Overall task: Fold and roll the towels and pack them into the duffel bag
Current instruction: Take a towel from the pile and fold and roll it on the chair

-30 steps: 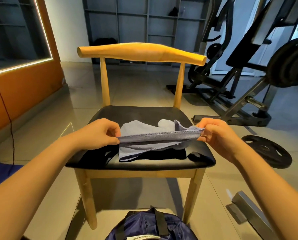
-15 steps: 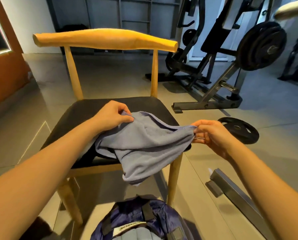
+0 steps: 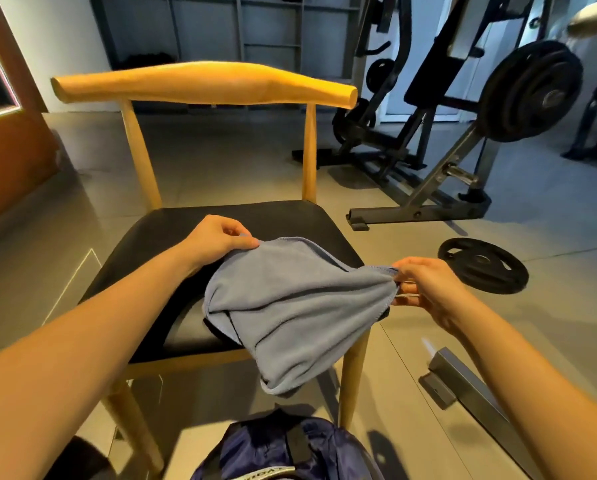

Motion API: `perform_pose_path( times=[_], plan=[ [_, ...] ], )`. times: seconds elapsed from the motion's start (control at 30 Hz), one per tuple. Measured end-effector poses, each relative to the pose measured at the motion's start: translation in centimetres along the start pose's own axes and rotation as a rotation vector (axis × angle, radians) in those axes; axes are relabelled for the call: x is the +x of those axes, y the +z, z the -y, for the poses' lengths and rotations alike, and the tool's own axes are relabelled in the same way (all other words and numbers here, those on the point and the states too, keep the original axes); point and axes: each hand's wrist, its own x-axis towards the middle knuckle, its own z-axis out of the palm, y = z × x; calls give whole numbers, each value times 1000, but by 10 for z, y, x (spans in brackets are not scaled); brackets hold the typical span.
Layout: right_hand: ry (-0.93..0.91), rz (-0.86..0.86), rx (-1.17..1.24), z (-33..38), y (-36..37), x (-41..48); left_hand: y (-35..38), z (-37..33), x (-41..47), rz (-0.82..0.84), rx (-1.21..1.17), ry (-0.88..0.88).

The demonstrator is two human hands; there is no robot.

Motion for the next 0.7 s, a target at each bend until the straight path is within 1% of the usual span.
perform_pose_path(
  times=[0.1, 0.2, 0.3, 0.57, 0.7],
  plan=[
    [27, -18, 22, 2, 3, 2, 0, 6, 12, 75, -19, -48],
    [53, -24, 25, 2, 6, 4, 3, 9, 25, 186, 3, -104],
    [66, -18, 15, 1, 6, 5, 7, 9, 35, 260, 24, -111],
    [73, 0, 18, 4, 4, 6, 12, 4, 35, 278, 126, -49],
    [74, -5, 11, 3, 1, 5, 12, 6, 36, 284, 307, 18]
  ],
)
